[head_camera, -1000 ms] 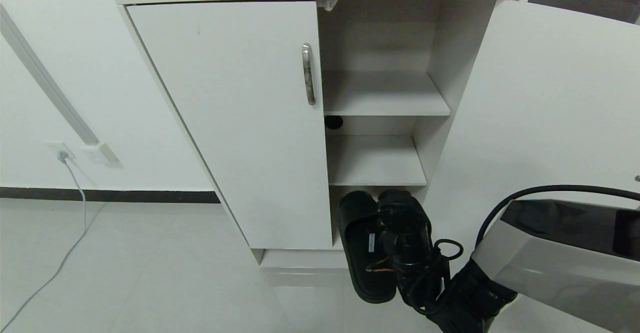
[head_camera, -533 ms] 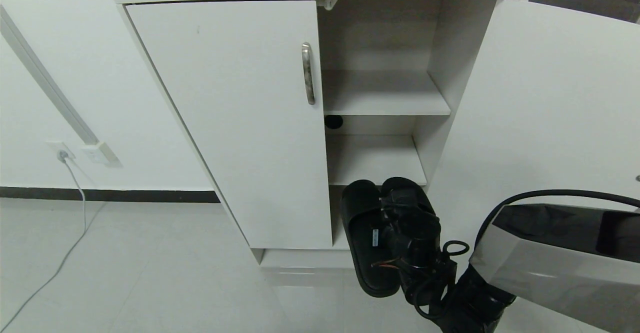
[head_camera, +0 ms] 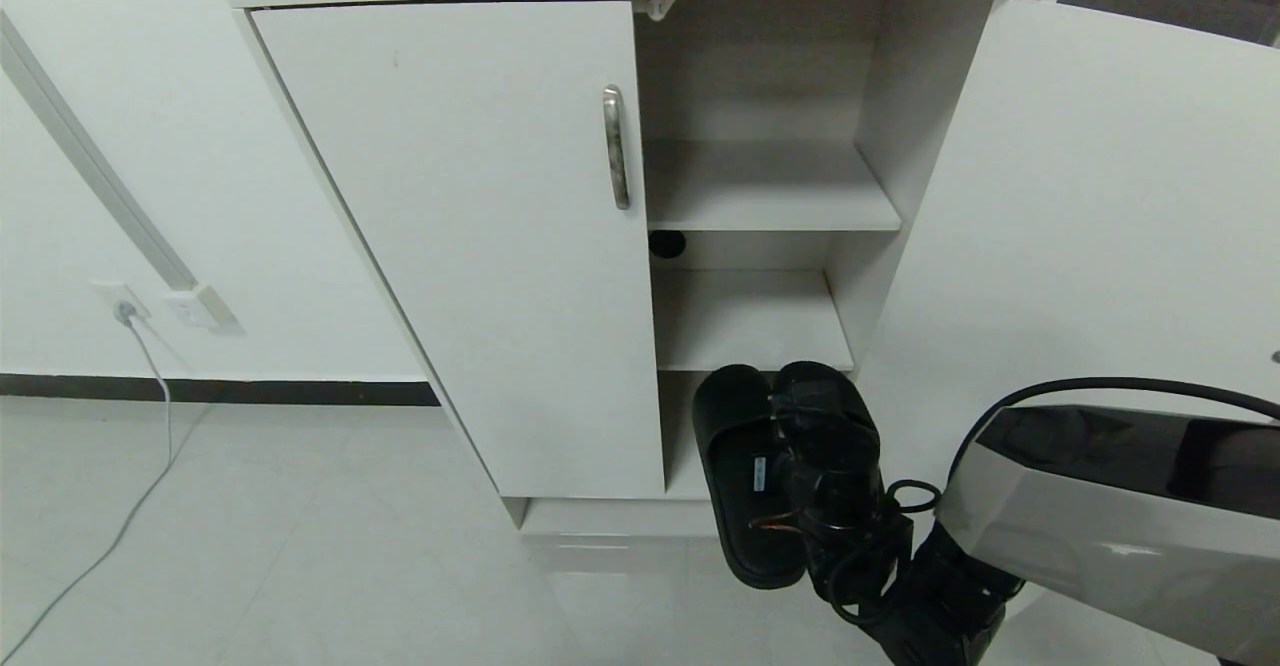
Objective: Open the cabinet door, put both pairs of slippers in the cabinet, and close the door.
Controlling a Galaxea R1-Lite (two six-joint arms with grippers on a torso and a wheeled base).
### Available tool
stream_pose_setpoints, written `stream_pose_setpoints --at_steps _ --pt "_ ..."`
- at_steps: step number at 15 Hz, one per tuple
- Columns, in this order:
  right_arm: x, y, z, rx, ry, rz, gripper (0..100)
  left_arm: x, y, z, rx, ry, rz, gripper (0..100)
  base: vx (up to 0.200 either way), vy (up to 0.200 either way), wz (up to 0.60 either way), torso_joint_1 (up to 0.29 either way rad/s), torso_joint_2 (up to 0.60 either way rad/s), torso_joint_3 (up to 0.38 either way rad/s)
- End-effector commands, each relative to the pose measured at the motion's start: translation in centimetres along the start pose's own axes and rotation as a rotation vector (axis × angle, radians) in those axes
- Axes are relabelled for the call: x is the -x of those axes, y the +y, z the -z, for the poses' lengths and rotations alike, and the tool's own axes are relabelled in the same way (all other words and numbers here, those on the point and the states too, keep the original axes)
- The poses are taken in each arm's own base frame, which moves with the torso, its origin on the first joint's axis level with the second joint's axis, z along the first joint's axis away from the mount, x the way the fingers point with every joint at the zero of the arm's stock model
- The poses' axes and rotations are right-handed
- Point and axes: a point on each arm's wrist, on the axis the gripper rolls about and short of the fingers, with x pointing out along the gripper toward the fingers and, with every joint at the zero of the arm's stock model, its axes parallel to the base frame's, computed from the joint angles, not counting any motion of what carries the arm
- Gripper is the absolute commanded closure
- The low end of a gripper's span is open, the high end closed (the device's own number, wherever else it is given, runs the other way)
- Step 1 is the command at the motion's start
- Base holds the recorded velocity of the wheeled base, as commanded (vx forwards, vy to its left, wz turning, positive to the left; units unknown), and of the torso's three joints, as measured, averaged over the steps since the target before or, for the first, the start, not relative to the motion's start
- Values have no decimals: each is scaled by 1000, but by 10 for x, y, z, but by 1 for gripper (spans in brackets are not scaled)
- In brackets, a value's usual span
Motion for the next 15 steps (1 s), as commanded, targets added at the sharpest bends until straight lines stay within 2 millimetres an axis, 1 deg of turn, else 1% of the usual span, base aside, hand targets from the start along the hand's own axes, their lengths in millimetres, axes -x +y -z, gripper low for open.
stream_pose_setpoints --at_steps 1,7,10,12,13,15 --pt "-3 0 -1 0 1 4 100 0 0 0 0 1 1 100 200 0 0 -7 2 7" --pt "-5 -1 -3 -5 -5 8 100 0 0 0 0 1 -1 100 200 0 0 4 1 1" --pt "-5 0 -2 -5 -3 7 100 0 0 0 2 1 -1 100 0 0 0 0 0 0" --pt "-8 0 5 0 7 11 100 0 0 0 2 1 -1 100 0 0 0 0 0 0" --pt "-12 -3 7 -8 10 22 100 0 0 0 2 1 -1 100 0 0 0 0 0 0" --pt "-28 -9 10 -21 3 55 100 0 0 0 3 1 -1 100 0 0 0 0 0 0"
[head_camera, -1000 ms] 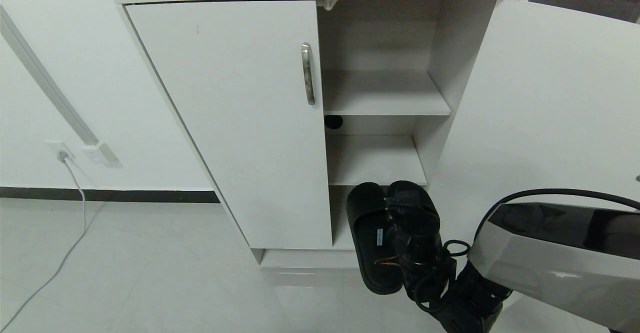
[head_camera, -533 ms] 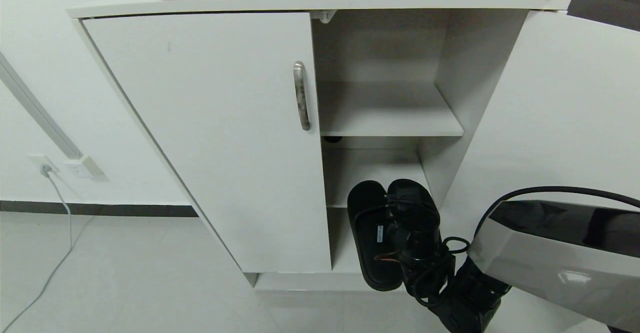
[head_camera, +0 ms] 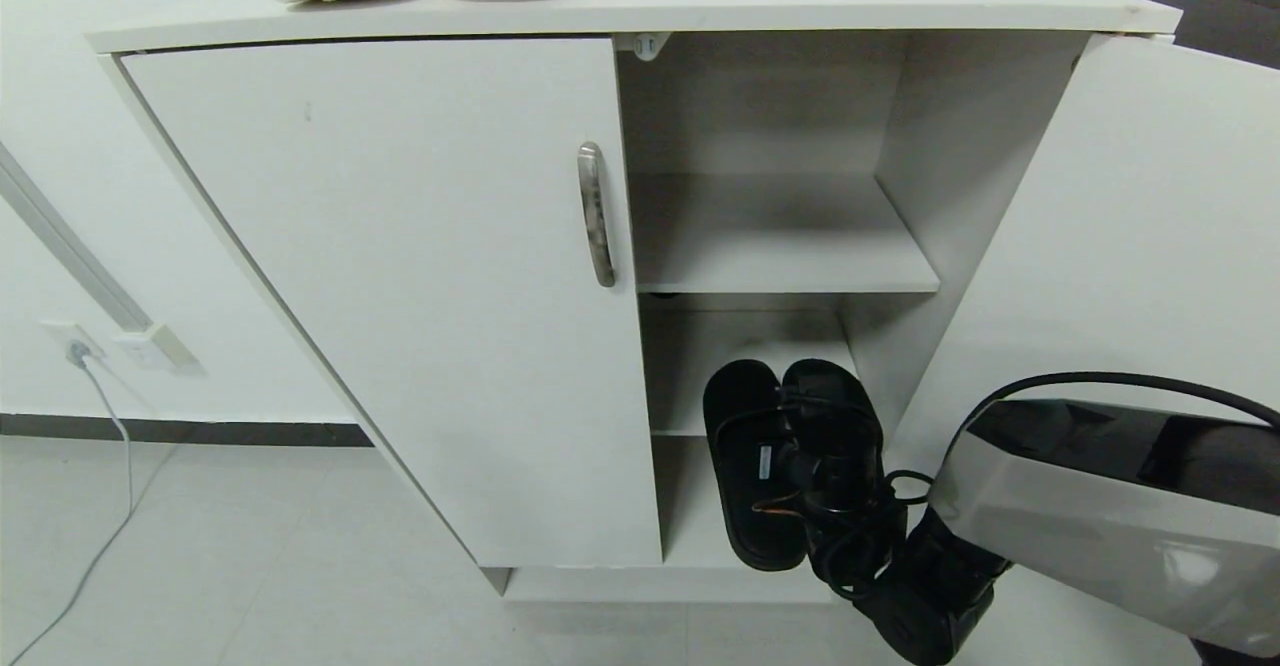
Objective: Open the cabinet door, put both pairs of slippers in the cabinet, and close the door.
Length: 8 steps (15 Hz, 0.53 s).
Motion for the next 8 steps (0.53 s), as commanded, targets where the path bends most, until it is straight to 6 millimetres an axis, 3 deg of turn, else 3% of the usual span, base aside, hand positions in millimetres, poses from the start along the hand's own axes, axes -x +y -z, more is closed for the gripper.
stream_pose_setpoints --at_steps 1,8 --pt "-11 -2 4 3 5 19 100 0 0 0 0 1 0 100 0 0 0 0 0 0" --pt "-46 10 -15 -22 -21 38 100 0 0 0 -1 1 0 100 0 0 0 0 0 0"
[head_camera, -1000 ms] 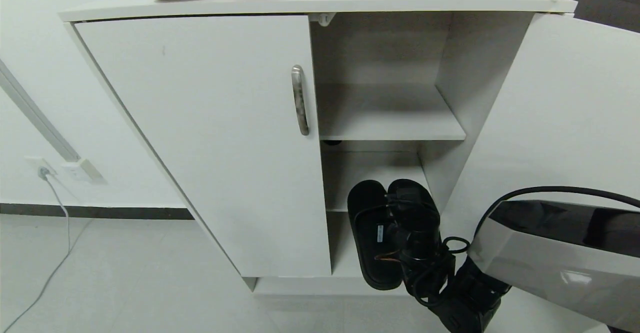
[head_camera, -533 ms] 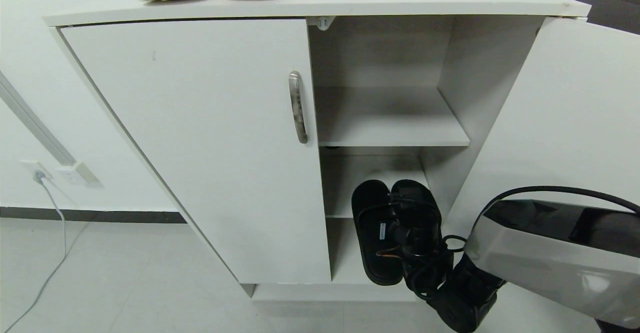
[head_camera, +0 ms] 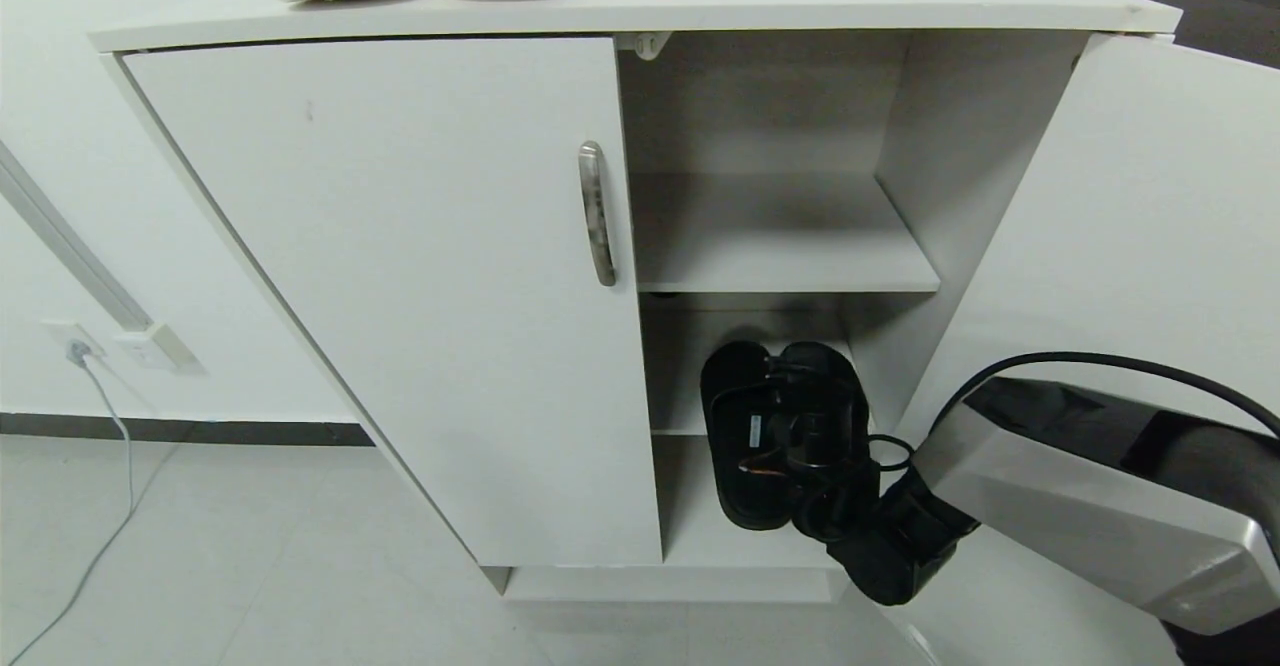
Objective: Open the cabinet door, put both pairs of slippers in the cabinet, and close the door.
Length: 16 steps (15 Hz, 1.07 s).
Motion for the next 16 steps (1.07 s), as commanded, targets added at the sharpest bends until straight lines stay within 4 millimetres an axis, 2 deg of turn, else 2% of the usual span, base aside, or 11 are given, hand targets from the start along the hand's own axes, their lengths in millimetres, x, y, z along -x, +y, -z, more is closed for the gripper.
stream_pose_setpoints --at_steps 1,7,10,16 --pt "-16 4 -3 -19 -25 13 100 0 0 0 0 1 0 100 0 0 0 0 0 0" --pt "-52 9 -16 -36 -48 36 100 0 0 0 2 1 0 100 0 0 0 0 0 0" --pt "-61 13 -26 -35 -45 22 100 0 0 0 2 1 0 100 0 0 0 0 0 0" --pt "-83 21 -30 -32 -46 33 100 0 0 0 3 1 0 100 0 0 0 0 0 0"
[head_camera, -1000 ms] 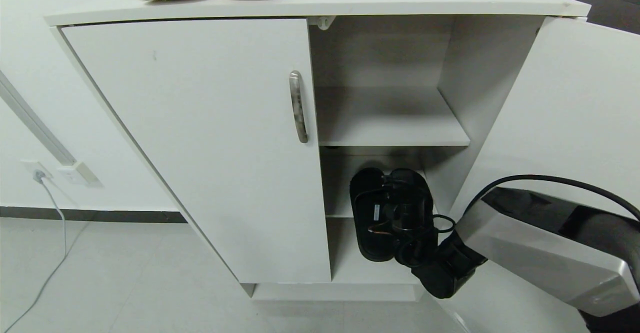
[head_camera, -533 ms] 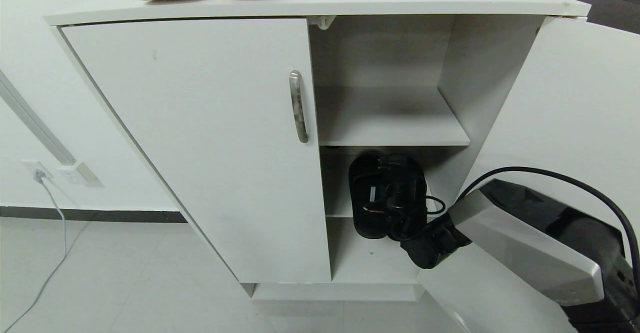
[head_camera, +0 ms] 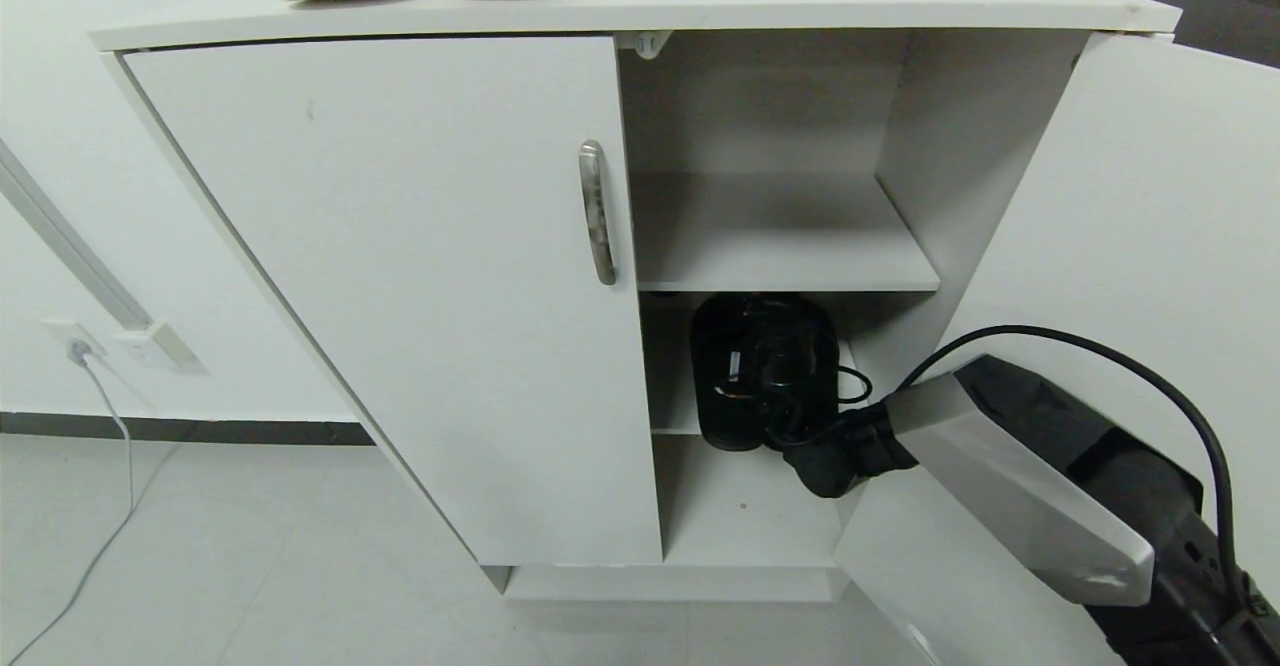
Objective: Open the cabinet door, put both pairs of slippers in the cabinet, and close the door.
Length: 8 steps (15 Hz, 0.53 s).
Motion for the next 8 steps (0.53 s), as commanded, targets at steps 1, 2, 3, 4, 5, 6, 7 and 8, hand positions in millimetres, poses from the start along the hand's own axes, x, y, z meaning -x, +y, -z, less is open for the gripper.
stream_pose_setpoints --at_steps 1,2,3,4,5,6,7,8 --pt "-7 1 6 -3 -4 4 100 0 0 0 1 1 0 100 0 0 0 0 0 0" --pt "-10 1 8 -1 -1 7 100 0 0 0 1 1 0 100 0 0 0 0 0 0" --pt "-12 1 9 -2 -3 12 100 0 0 0 1 1 0 100 0 0 0 0 0 0" --pt "-13 0 8 0 -3 13 100 0 0 0 1 1 0 100 0 0 0 0 0 0" --pt "-14 1 11 3 4 14 100 0 0 0 1 1 0 100 0 0 0 0 0 0" --pt "-15 1 13 3 4 14 100 0 0 0 1 1 0 100 0 0 0 0 0 0" --pt "-15 1 15 5 7 14 100 0 0 0 1 1 0 100 0 0 0 0 0 0" --pt "-15 1 15 5 7 14 100 0 0 0 1 1 0 100 0 0 0 0 0 0"
